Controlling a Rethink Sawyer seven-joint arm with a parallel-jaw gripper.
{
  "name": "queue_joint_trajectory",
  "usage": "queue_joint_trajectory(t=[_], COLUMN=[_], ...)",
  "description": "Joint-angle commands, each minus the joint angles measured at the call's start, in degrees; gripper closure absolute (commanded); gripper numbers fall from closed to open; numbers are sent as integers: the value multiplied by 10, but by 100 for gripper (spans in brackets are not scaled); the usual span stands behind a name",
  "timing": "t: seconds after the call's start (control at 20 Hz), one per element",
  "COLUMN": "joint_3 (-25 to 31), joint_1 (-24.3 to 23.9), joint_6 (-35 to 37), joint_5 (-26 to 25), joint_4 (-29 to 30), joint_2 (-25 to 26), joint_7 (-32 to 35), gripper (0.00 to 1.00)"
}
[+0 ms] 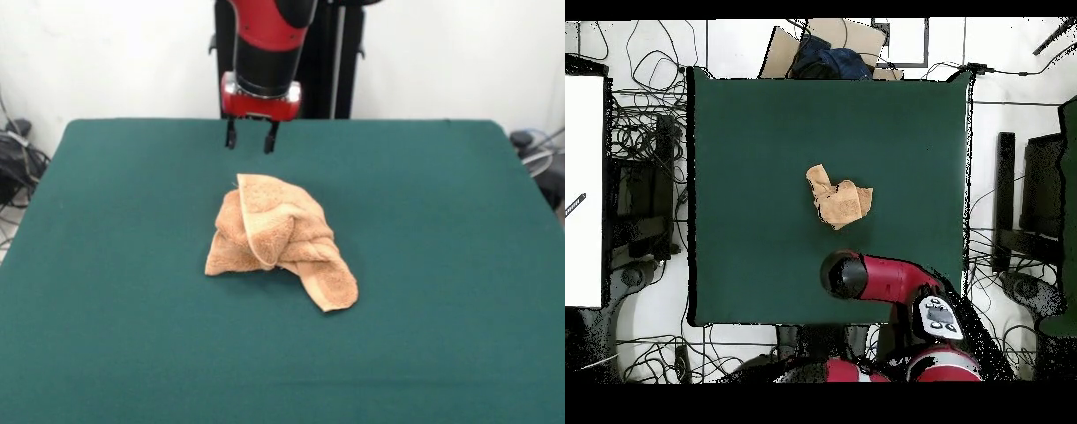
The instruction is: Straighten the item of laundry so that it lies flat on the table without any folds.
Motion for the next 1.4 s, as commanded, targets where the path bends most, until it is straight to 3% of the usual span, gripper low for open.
queue_joint_trajectory(t=[0.05, 0.6, 1.4], joint_3=[66, 58, 9], joint_1=[-19, -19, 41], joint_6=[-94, -181, -221], joint_5=[-42, -64, -28], joint_4=[-4, 6, 49], joint_2=[-7, 5, -11], joint_7=[42, 71, 118], gripper=[0, 0, 0])
